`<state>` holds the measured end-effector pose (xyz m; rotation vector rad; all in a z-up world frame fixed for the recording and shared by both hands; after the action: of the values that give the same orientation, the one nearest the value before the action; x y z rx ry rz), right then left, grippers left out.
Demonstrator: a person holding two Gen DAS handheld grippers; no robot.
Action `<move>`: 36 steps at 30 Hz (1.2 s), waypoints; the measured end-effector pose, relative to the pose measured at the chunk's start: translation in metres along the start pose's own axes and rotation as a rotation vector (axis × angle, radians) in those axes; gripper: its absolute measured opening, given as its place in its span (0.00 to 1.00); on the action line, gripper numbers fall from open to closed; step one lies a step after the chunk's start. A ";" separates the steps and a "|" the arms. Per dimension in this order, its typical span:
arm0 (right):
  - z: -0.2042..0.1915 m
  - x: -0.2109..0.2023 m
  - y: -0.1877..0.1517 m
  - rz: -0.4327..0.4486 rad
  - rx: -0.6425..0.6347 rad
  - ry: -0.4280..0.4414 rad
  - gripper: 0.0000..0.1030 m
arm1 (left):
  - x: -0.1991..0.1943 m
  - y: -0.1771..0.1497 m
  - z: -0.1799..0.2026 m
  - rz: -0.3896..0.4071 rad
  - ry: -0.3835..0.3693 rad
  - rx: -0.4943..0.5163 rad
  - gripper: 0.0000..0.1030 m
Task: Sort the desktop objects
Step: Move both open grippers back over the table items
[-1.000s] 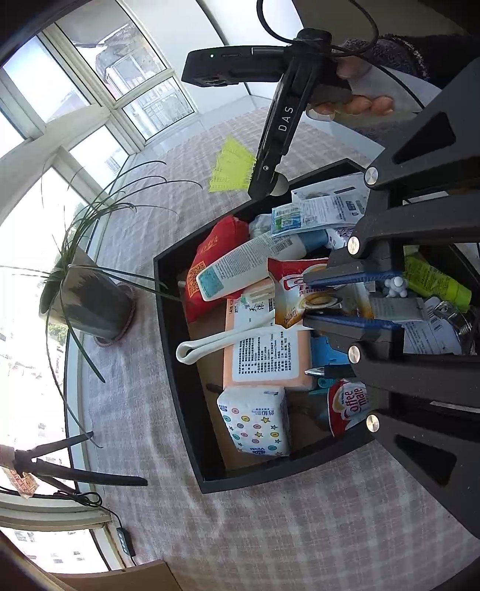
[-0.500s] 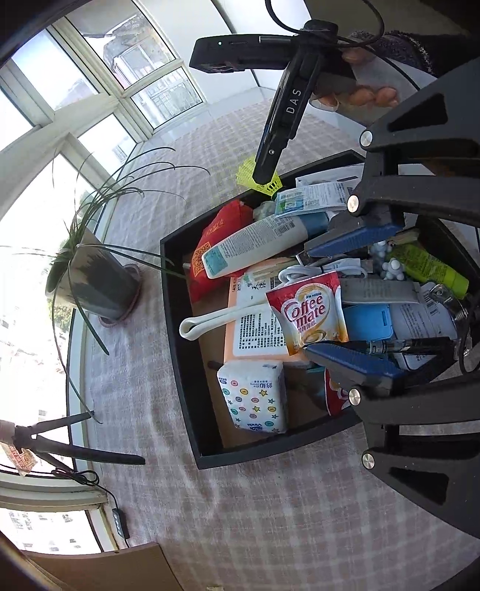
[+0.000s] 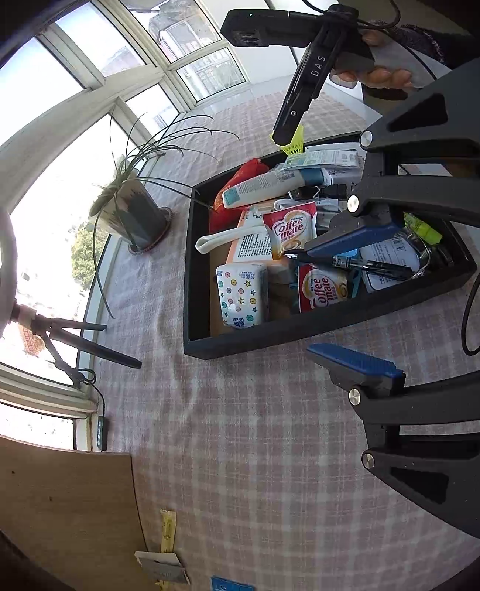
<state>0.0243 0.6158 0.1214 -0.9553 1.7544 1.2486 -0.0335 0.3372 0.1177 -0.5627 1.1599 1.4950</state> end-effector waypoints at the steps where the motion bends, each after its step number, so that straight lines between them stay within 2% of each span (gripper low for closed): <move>1: -0.009 0.001 0.000 -0.004 -0.019 0.009 0.50 | -0.004 -0.002 -0.009 0.007 0.011 -0.015 0.44; 11: -0.125 0.031 -0.003 -0.073 -0.235 0.123 0.53 | -0.043 -0.025 -0.108 0.052 0.126 -0.175 0.44; 17: -0.208 0.055 0.001 -0.117 -0.382 0.176 0.54 | -0.067 -0.041 -0.181 0.081 0.219 -0.281 0.44; 20: -0.255 0.068 0.002 -0.154 -0.476 0.210 0.59 | -0.079 -0.050 -0.220 0.088 0.256 -0.335 0.44; 22: -0.288 0.076 0.003 -0.166 -0.540 0.229 0.60 | -0.087 -0.056 -0.246 0.093 0.279 -0.374 0.44; 26: -0.352 0.094 0.007 -0.180 -0.665 0.254 0.60 | -0.100 -0.068 -0.294 0.106 0.342 -0.440 0.44; 30: -0.415 0.119 0.015 -0.191 -0.779 0.262 0.60 | -0.107 -0.074 -0.337 0.114 0.367 -0.507 0.44; 33: -0.459 0.142 0.018 -0.203 -0.872 0.271 0.62 | -0.106 -0.076 -0.357 0.108 0.381 -0.525 0.44; 36: -0.495 0.171 0.022 -0.209 -0.950 0.241 0.63 | -0.099 -0.075 -0.370 0.097 0.392 -0.525 0.44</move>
<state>-0.1474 0.1209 0.0892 -1.8212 1.1219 1.9148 -0.0248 -0.0418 0.0236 -1.2136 1.0903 1.8374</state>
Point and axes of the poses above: each gripper's, at about its wrist camera, not at the fingertips, and x roughly the way its jaws point, z to its right, y to its top, the point moved 1 cm from there along x, roughly the way its jaws point
